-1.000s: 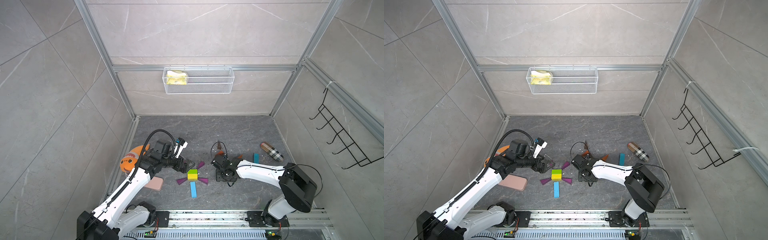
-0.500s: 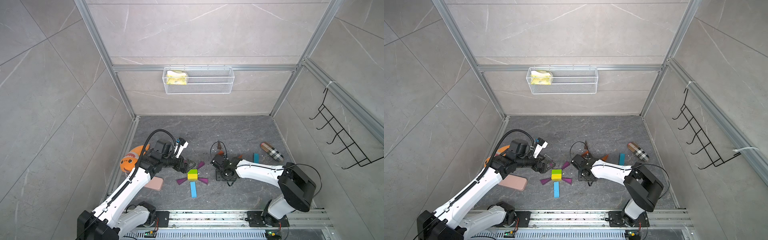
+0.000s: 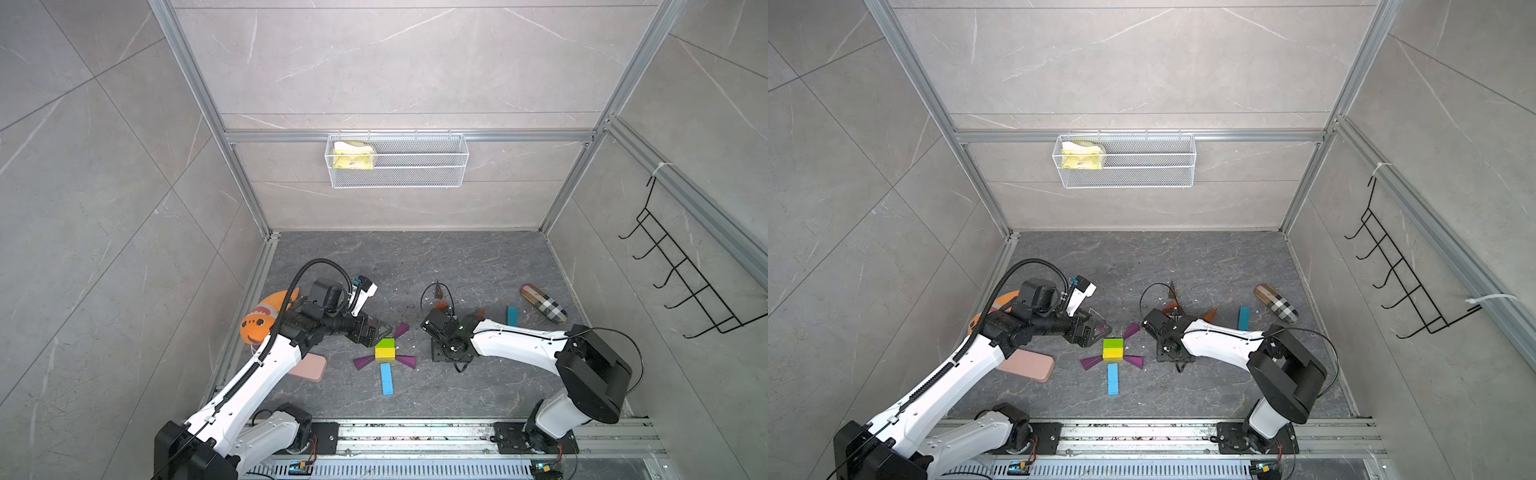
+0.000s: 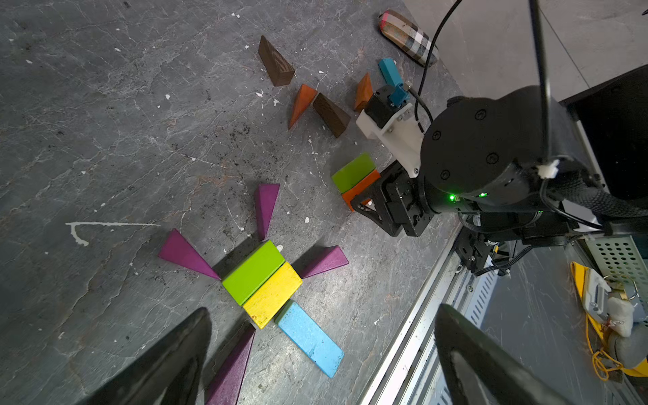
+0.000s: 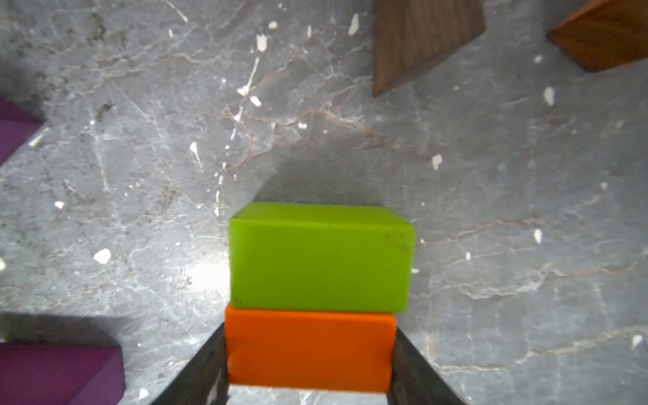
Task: Assemble a small pinwheel with building blocks
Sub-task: Assemble the building block at the center of the board.
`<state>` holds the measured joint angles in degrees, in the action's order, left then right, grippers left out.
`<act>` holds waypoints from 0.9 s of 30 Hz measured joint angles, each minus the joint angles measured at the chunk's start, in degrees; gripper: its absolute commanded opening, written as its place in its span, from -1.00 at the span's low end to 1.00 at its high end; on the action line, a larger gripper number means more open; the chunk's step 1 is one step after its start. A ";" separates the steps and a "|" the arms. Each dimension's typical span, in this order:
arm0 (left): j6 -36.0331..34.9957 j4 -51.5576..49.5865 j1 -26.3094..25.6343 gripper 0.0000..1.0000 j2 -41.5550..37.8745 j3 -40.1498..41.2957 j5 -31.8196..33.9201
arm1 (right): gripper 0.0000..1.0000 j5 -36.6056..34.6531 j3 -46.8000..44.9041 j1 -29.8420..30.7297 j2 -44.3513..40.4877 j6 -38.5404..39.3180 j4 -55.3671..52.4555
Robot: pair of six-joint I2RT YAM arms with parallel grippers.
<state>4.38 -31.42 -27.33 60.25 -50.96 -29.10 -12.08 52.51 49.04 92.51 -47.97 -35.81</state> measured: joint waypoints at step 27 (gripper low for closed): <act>0.00 0.17 0.00 1.00 0.11 0.00 -0.17 | 0.30 -0.79 0.66 -0.31 0.94 1.03 -1.38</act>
<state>4.38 -31.24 -27.33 60.36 -50.96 -29.28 -12.86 53.17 48.73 93.45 -46.94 -37.19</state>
